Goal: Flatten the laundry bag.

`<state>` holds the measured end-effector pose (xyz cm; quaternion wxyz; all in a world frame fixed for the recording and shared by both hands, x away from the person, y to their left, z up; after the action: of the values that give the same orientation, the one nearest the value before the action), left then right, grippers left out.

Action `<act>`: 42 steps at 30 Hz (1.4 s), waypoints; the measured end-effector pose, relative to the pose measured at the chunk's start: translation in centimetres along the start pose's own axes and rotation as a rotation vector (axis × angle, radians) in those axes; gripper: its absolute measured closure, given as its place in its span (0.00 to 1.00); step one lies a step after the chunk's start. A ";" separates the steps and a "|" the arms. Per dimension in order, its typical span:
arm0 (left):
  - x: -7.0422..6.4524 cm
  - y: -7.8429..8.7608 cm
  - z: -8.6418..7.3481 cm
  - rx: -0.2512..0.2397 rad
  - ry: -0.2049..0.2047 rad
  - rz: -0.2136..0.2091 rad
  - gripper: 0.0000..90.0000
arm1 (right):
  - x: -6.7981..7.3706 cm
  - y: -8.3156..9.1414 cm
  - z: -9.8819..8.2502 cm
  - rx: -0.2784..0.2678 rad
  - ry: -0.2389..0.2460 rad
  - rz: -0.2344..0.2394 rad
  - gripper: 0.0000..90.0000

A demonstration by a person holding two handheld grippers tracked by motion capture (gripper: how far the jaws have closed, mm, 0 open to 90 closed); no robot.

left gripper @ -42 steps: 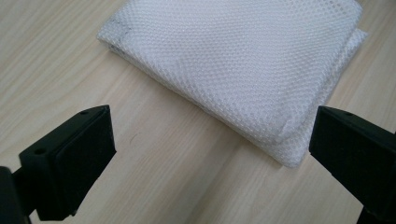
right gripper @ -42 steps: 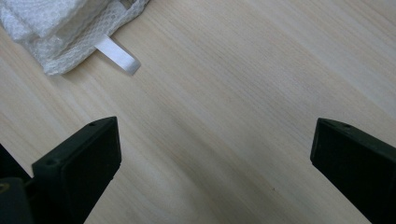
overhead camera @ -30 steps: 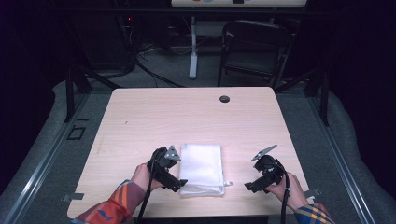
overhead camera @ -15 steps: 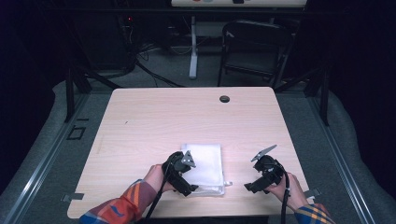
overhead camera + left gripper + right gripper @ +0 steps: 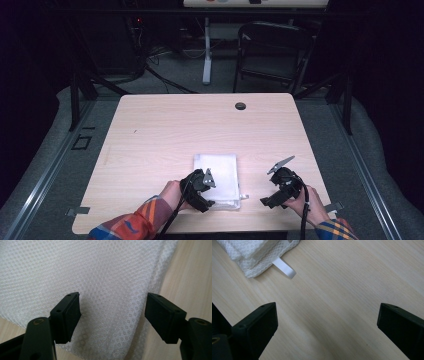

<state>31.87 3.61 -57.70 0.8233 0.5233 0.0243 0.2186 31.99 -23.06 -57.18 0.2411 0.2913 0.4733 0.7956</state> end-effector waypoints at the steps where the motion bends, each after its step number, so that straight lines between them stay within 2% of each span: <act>1: -0.1 -0.1 -0.1 0.009 -0.006 0.002 0.33 | 0.0 0.0 0.0 0.006 0.003 -0.004 0.03; 4: -0.3 -0.5 -0.3 0.015 -0.032 0.038 0.37 | 0.2 -0.1 0.1 0.005 0.002 -0.002 0.03; 6: -0.3 -0.6 -0.3 0.018 -0.041 0.046 0.39 | 0.2 -0.2 0.1 0.014 0.011 -0.004 0.03; 9: -0.4 -0.6 -0.3 0.018 -0.044 0.061 0.44 | 0.4 -0.4 0.2 0.000 -0.004 0.003 0.04; 11: -0.4 -0.6 -0.4 0.019 -0.039 0.049 0.51 | 0.5 -0.5 0.3 0.015 0.009 0.011 0.04; 12: -0.4 -0.6 -0.4 0.018 -0.040 0.049 0.51 | 0.5 -0.5 0.3 0.015 0.009 0.011 0.04; 14: -0.4 -0.6 -0.4 0.017 -0.036 0.040 0.60 | 0.8 -0.7 0.5 0.008 0.006 0.030 0.05; 17: -0.2 -0.6 -0.4 0.012 -0.028 0.025 0.69 | 1.0 -0.7 0.6 0.014 0.013 0.030 0.05; 20: -0.1 -0.6 -0.5 0.010 -0.027 0.026 0.73 | 1.1 -0.8 0.8 0.008 0.022 0.039 0.07; 23: 0.1 -0.5 -0.5 0.010 -0.014 0.019 0.81 | 1.5 -1.0 1.0 0.001 0.024 0.041 0.11; 24: 0.1 -0.5 -0.5 0.009 -0.006 0.017 0.81 | 1.5 -1.0 1.0 0.001 0.024 0.041 0.11; 26: 0.3 -0.4 -0.5 0.004 0.019 0.005 0.87 | 1.7 -0.8 1.3 -0.013 0.035 0.041 0.16; 27: 0.5 -0.3 -0.6 0.001 0.031 0.001 0.87 | 1.7 -0.8 1.3 -0.013 0.035 0.041 0.16; 28: 0.6 -0.3 -0.6 -0.002 0.045 -0.010 0.88 | 1.8 -0.8 1.3 -0.025 0.038 0.051 0.20; 29: 0.7 -0.3 -0.6 -0.006 0.057 -0.017 0.89 | 2.0 -0.7 1.6 -0.041 0.051 0.049 0.30; 30: 0.8 -0.2 -0.6 -0.008 0.065 -0.022 0.89 | 2.0 -0.7 1.6 -0.041 0.051 0.049 0.30; 32: 1.0 -0.1 -0.6 -0.014 0.085 -0.038 0.90 | 2.3 -0.6 1.8 -0.045 0.060 0.051 0.39; 34: 1.1 -0.1 -0.6 -0.019 0.096 -0.043 0.90 | 2.8 -0.6 2.0 -0.068 0.076 0.053 0.55; 35: 1.2 0.0 -0.6 -0.025 0.103 -0.047 0.90 | 3.1 -0.6 2.2 -0.087 0.085 0.062 0.67; 36: 1.2 0.0 -0.6 -0.026 0.109 -0.054 0.90 | 3.3 -0.6 2.4 -0.094 0.106 0.060 0.73; 37: 1.2 0.0 -0.6 -0.025 0.113 -0.056 0.90 | 4.0 -0.8 2.7 -0.108 0.130 0.073 0.83; 38: 1.3 0.0 -0.6 -0.026 0.116 -0.055 0.90 | 4.0 -0.8 2.7 -0.108 0.130 0.073 0.83; 42: 1.5 0.2 -0.7 -0.034 0.127 -0.063 0.90 | 5.3 -1.6 3.5 -0.123 0.172 0.093 0.97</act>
<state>32.95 4.79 -57.58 0.8354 0.4932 0.0893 0.2258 30.80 -16.71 -56.05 0.1798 0.2283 0.4284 0.8556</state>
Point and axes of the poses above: each handheld gripper's, and its own axes: y roughly backward along the jaws, z roughly out of its top, x roughly to its left, the point moved 4 cm from there along -y, roughly forward along the jaws, and after that the axes turned 8 degrees about z, right-handed, at the moved point
